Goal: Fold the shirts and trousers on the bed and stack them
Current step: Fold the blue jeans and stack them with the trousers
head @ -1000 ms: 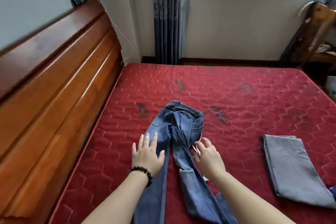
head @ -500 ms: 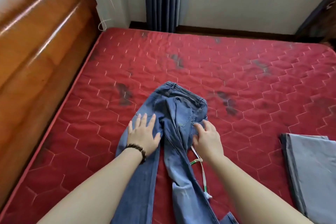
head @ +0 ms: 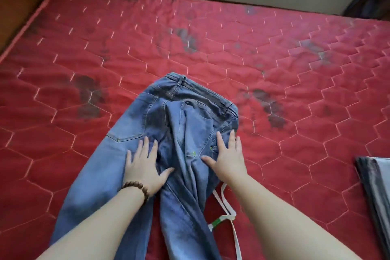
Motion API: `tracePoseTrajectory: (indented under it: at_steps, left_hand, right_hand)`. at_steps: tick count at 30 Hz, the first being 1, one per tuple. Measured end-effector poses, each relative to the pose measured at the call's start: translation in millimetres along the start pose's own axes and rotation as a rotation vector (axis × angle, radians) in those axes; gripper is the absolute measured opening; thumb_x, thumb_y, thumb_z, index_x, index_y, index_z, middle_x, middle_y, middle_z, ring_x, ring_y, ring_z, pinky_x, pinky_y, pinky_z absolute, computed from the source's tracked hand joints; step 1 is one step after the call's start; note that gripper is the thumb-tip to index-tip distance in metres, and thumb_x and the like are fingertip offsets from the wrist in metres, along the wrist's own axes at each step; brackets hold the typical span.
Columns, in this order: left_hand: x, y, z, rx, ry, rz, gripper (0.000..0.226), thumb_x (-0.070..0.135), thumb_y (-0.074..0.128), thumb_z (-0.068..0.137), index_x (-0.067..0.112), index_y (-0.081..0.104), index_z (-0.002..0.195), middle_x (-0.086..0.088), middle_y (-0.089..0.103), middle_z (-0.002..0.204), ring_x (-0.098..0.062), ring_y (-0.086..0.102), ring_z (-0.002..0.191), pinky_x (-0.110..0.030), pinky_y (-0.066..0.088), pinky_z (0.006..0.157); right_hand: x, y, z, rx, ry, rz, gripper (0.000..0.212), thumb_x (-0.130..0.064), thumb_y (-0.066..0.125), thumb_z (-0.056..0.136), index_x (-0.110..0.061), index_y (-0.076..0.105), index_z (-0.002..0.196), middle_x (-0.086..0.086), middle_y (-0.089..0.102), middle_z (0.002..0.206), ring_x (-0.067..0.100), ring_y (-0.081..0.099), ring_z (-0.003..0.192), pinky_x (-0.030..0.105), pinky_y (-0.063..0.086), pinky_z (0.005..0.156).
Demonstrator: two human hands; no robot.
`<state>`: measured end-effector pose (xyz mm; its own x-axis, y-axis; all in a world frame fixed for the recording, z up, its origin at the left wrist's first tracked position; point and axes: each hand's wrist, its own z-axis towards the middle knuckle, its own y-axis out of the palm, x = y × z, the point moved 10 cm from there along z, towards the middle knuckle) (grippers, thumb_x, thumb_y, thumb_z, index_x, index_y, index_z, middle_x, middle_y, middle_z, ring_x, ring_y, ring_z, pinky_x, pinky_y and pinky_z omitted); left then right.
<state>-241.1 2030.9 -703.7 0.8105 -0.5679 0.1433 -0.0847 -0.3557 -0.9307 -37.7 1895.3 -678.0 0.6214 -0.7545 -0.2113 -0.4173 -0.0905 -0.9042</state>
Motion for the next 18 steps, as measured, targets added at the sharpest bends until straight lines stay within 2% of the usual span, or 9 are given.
tracePoseTrajectory:
  at_steps: [3, 6, 9, 15, 18]
  left_hand:
    - [-1, 4, -1, 0.095, 0.042, -0.118, 0.082, 0.059, 0.045, 0.091, 0.018, 0.012, 0.154, -0.004, 0.002, 0.162, -0.017, -0.001, 0.149, -0.040, -0.001, 0.119]
    - [6, 3, -3, 0.067, 0.086, -0.223, 0.067, 0.037, 0.049, 0.097, 0.013, 0.019, 0.152, -0.005, 0.011, 0.161, -0.018, 0.006, 0.149, -0.034, 0.001, 0.119]
    - [12, 3, -18, 0.042, 0.103, -0.218, 0.062, 0.024, 0.048, 0.096, 0.011, 0.021, 0.151, -0.007, 0.014, 0.160, -0.019, 0.010, 0.148, -0.032, 0.004, 0.120]
    - [6, 24, -96, -0.037, 0.129, -0.213, 0.065, 0.022, 0.046, 0.095, 0.014, 0.016, 0.153, -0.001, 0.010, 0.161, -0.013, 0.005, 0.148, -0.025, -0.002, 0.118]
    - [1, 38, -158, -0.073, 0.152, -0.229, 0.065, 0.027, 0.044, 0.095, 0.016, 0.016, 0.153, 0.001, 0.007, 0.161, -0.011, 0.003, 0.148, -0.025, -0.003, 0.117]
  right_hand:
    - [0, 10, 0, 0.063, 0.027, 0.111, 0.088, -0.059, 0.057, 0.085, -0.031, 0.010, 0.153, 0.010, -0.002, 0.160, 0.030, 0.000, 0.146, 0.038, 0.008, 0.119]
    - [-6, 3, -6, 0.116, 0.014, 0.140, 0.078, -0.049, 0.064, 0.085, -0.029, 0.025, 0.150, 0.009, 0.018, 0.155, 0.029, 0.018, 0.139, 0.037, 0.023, 0.115]
    - [-15, 3, -31, 0.139, -0.007, 0.093, 0.070, -0.043, 0.062, 0.088, -0.028, 0.027, 0.148, 0.005, 0.027, 0.149, 0.026, 0.029, 0.130, 0.034, 0.030, 0.109]
    - [-2, 45, -124, 0.081, 0.002, 0.040, 0.066, -0.043, 0.051, 0.094, -0.029, 0.021, 0.151, 0.004, 0.022, 0.154, 0.024, 0.021, 0.139, 0.033, 0.020, 0.115]
    - [9, 69, -181, 0.025, 0.058, 0.003, 0.066, -0.048, 0.051, 0.092, -0.034, 0.022, 0.150, 0.000, 0.025, 0.154, 0.021, 0.022, 0.141, 0.036, 0.022, 0.113]
